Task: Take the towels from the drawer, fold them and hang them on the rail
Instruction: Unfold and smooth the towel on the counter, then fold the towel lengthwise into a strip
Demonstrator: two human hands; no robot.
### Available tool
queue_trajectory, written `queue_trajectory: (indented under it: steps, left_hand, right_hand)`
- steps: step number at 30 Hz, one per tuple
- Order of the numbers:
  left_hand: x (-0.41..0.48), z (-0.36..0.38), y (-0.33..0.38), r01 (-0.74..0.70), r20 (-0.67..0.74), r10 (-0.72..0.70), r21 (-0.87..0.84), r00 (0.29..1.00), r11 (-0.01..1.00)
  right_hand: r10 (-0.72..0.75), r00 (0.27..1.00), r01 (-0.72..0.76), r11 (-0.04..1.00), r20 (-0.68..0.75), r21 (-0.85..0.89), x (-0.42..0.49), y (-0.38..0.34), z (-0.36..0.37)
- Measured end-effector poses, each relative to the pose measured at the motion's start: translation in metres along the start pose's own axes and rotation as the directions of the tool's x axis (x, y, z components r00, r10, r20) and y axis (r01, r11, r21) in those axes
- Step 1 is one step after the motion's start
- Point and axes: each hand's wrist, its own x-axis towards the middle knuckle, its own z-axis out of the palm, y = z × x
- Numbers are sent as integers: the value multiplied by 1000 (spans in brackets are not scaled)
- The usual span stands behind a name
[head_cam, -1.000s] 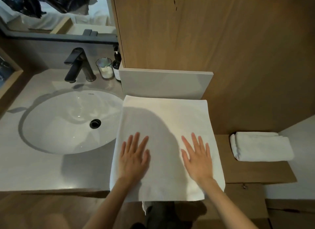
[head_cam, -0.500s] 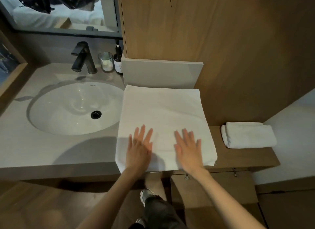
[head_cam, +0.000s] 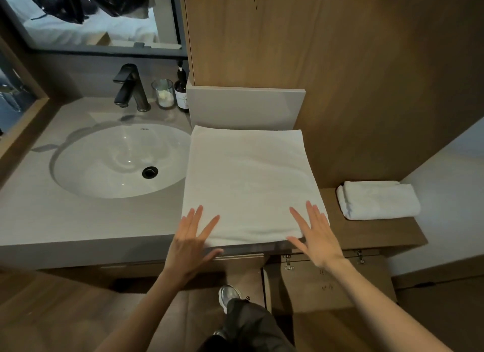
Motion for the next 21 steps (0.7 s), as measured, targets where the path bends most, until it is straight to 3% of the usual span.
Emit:
queue_trajectory:
  steps: [3, 7, 12, 21]
  left_hand:
    - [-7, 2, -6, -45, -91, 39, -57, 995, 997]
    - [-10, -2, -8, -98, -360, 72, -54, 930, 994]
    - [-13, -5, -25, -69, -160, 39, -189, 986, 980]
    - [-35, -30, -33, -289, -329, 211, -209, 921, 934]
  right_hand:
    - [-2, 999, 2, 1000, 33, -7, -1, -6, -4]
    - [-13, 997, 13, 1000, 82, -4, 0, -8, -13]
    - [20, 998, -20, 1000, 58, 7, -3, -10, -19]
    - [65, 997, -66, 998, 37, 15, 6, -9, -17]
